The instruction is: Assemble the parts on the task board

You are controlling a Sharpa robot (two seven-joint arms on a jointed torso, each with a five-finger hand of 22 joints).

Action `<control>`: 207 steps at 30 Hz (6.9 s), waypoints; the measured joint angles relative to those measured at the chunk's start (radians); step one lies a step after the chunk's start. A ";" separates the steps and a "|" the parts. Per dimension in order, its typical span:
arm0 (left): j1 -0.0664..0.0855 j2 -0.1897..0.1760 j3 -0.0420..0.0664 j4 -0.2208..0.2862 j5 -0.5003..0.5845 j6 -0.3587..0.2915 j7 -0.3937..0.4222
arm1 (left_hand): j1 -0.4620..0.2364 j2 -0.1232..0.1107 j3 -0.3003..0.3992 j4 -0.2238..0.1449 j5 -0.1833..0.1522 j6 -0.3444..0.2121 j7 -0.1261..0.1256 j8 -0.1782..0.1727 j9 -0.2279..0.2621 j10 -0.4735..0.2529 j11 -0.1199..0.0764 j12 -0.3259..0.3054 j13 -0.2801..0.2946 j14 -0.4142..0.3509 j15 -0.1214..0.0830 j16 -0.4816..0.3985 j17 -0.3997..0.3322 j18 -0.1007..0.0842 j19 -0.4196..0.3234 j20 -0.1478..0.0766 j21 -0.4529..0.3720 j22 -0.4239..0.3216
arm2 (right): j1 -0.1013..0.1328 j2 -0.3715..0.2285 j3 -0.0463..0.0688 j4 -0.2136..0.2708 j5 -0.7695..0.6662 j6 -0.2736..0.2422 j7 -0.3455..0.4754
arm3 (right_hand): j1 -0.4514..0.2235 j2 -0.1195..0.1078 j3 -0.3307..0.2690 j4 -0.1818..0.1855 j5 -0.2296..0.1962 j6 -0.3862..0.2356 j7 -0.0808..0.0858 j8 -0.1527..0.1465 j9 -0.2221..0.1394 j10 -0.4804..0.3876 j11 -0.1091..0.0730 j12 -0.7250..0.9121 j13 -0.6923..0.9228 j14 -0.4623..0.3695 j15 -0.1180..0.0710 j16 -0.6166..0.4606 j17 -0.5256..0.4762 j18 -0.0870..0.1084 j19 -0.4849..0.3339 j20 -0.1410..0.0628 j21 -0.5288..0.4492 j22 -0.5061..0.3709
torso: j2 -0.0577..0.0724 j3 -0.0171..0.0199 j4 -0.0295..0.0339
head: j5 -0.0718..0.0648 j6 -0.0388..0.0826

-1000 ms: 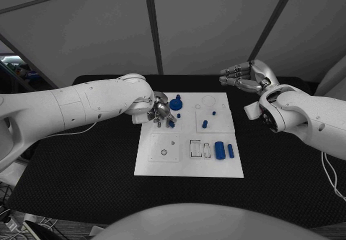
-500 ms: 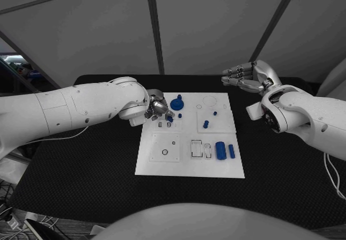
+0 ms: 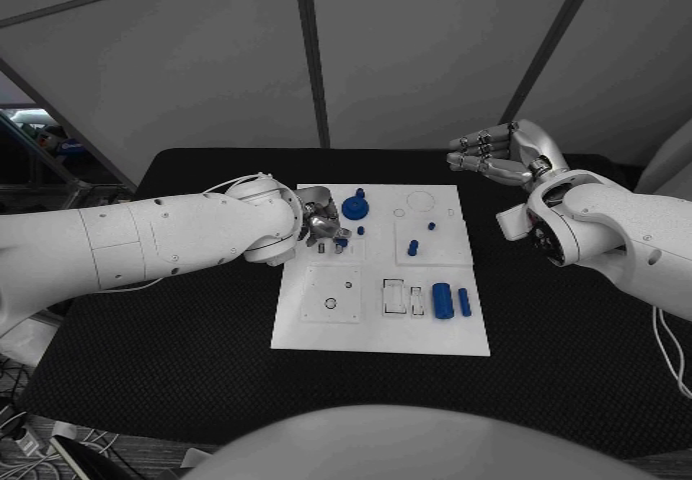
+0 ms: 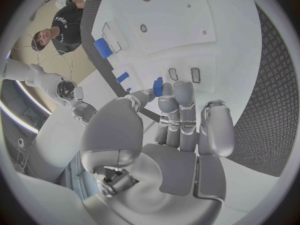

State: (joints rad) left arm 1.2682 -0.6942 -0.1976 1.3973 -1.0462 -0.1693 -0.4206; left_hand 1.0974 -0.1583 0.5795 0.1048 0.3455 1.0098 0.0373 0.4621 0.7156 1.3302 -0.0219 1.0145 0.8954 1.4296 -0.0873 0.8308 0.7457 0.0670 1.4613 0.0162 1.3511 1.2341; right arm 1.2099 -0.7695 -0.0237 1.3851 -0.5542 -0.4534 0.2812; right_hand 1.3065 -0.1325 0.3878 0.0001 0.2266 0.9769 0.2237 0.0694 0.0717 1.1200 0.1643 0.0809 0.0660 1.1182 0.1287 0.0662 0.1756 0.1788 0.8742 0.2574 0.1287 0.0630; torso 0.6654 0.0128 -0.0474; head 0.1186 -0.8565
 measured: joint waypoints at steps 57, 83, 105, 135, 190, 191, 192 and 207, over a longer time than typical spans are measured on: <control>-0.040 -0.017 0.001 0.011 -0.060 -0.055 -0.024 | -0.017 -0.017 0.017 -0.011 0.010 0.008 -0.006 0.003 0.005 0.007 0.000 0.000 0.004 -0.002 -0.001 0.000 0.002 0.000 0.000 0.000 0.012 0.013 | 0.000 -0.001 0.000 -0.002 -0.019 0.005 0.000 | -0.004 0.004 -0.003 0.003 0.005 0.000 0.000 0.000 0.000 -0.005 0.003 0.004 0.000 0.000 0.000 0.000 -0.002 0.000 0.000 0.000 -0.003 0.000 | 0.002 -0.0013 -0.0012 | 0.007 -0.009; -0.039 -0.011 0.002 0.002 -0.060 -0.047 -0.026 | -0.023 -0.036 0.005 -0.026 0.009 0.026 -0.018 0.008 0.020 0.032 -0.010 0.007 0.006 0.001 -0.009 0.000 0.004 0.000 0.004 -0.004 0.026 0.037 | 0.000 0.001 0.000 -0.003 -0.021 0.009 0.000 | -0.004 0.004 -0.003 0.003 0.005 -0.004 0.004 0.000 0.000 -0.007 0.000 0.004 0.000 0.000 0.000 0.000 -0.002 0.000 0.000 0.000 -0.003 0.000 | 0.001 -0.0014 -0.0016 | 0.005 -0.015; -0.039 -0.005 0.003 -0.009 -0.053 -0.046 -0.026 | -0.048 -0.036 -0.009 -0.069 0.009 0.050 -0.036 0.007 0.033 0.059 -0.037 0.019 0.014 -0.001 -0.018 0.000 0.008 0.000 0.004 -0.011 0.035 0.059 | 0.000 0.001 0.000 -0.003 -0.021 0.012 -0.001 | -0.004 0.004 -0.005 0.005 0.005 -0.004 0.004 0.000 0.000 -0.007 0.000 0.004 0.000 0.000 0.000 0.000 -0.003 0.000 0.000 0.000 -0.007 0.000 | 0.001 -0.0012 -0.0016 | 0.005 -0.016; -0.038 -0.007 0.004 -0.009 -0.051 -0.053 -0.029 | -0.054 -0.040 -0.110 -0.079 0.009 0.072 -0.043 0.023 0.083 0.064 -0.043 0.042 0.028 0.004 -0.022 0.000 0.010 0.000 0.007 -0.014 0.053 0.074 | 0.000 0.001 0.000 -0.003 -0.022 0.016 -0.002 | -0.008 0.008 -0.005 0.005 0.005 -0.004 0.004 0.000 0.000 -0.007 0.000 0.004 0.000 0.000 0.000 0.000 -0.003 0.000 0.000 0.000 -0.007 0.000 | 0.001 -0.0013 -0.0006 | 0.006 -0.016; -0.041 0.000 0.024 -0.026 -0.043 -0.065 -0.058 | -0.073 -0.006 -0.422 0.071 0.009 0.075 -0.046 0.050 0.134 0.066 -0.048 0.056 0.003 0.003 -0.022 -0.002 0.016 -0.023 0.004 -0.018 0.072 0.074 | 0.000 -0.002 0.000 0.000 -0.022 0.016 -0.003 | -0.008 0.008 -0.011 0.005 0.009 -0.007 0.007 0.000 0.000 -0.011 0.004 0.008 0.000 -0.003 0.004 0.000 -0.006 0.000 -0.004 0.004 -0.015 0.001 | 0.001 -0.0012 -0.0007 | 0.003 -0.016; -0.041 0.000 0.030 -0.026 -0.040 -0.069 -0.057 | -0.072 -0.006 -0.430 0.073 0.009 0.074 -0.046 0.050 0.134 0.062 -0.050 0.056 -0.002 0.003 -0.022 -0.004 0.016 -0.023 0.003 -0.018 0.068 0.074 | 0.000 -0.002 0.000 0.000 -0.022 0.016 -0.003 | -0.008 0.008 -0.011 0.005 0.009 -0.007 0.007 0.000 0.000 -0.011 0.004 0.008 0.000 -0.003 0.004 0.000 -0.006 0.000 -0.004 0.004 -0.015 0.001 | 0.001 -0.0013 -0.0007 | 0.003 -0.016; -0.041 0.000 0.037 -0.026 -0.035 -0.072 -0.055 | -0.072 -0.005 -0.439 0.077 0.009 0.067 -0.042 0.050 0.134 0.057 -0.047 0.052 -0.010 0.003 -0.022 -0.004 0.016 -0.023 0.003 -0.018 0.061 0.074 | 0.000 -0.002 0.000 -0.001 -0.022 0.016 -0.003 | -0.008 0.008 -0.011 0.005 0.009 -0.007 0.007 0.000 0.000 -0.011 0.004 0.008 0.000 -0.003 0.004 0.000 -0.006 0.000 -0.004 0.004 -0.015 0.001 | 0.001 -0.0014 -0.0007 | 0.002 -0.016; -0.033 -0.031 0.209 -0.011 0.049 -0.082 -0.026 | 0.014 0.022 -0.587 0.162 0.009 -0.004 0.003 -0.048 0.018 -0.037 -0.009 -0.028 -0.141 -0.002 -0.009 -0.014 0.009 0.023 -0.002 -0.005 -0.032 -0.016 | 0.000 0.004 0.000 -0.016 -0.023 0.017 -0.004 | -0.008 0.008 -0.011 0.005 0.009 -0.007 0.007 0.000 0.000 -0.011 0.004 0.008 0.000 -0.003 0.004 0.000 -0.006 0.000 -0.004 0.004 -0.015 0.001 | 0.001 -0.0015 -0.0007 | 0.000 -0.016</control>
State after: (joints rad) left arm 1.2355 -0.7249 0.0109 1.3862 -0.9973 -0.2512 -0.4464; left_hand 1.1119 -0.1361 -0.0079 0.2669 0.3547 1.0060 0.0407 0.4143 0.7334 1.2931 -0.0305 0.9862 0.7544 1.4276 -0.0963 0.8171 0.7549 0.0901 1.4595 0.0113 1.3194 1.2180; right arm 1.2095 -0.7656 -0.0239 1.3692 -0.5768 -0.4367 0.2776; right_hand 1.2987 -0.1246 0.3772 0.0053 0.2353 0.9697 0.2308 0.0694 0.0718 1.1093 0.1680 0.0891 0.0661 1.1147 0.1323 0.0662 0.1699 0.1789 0.8706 0.2610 0.1141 0.0637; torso 0.6663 0.0113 -0.0480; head 0.1189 -0.8727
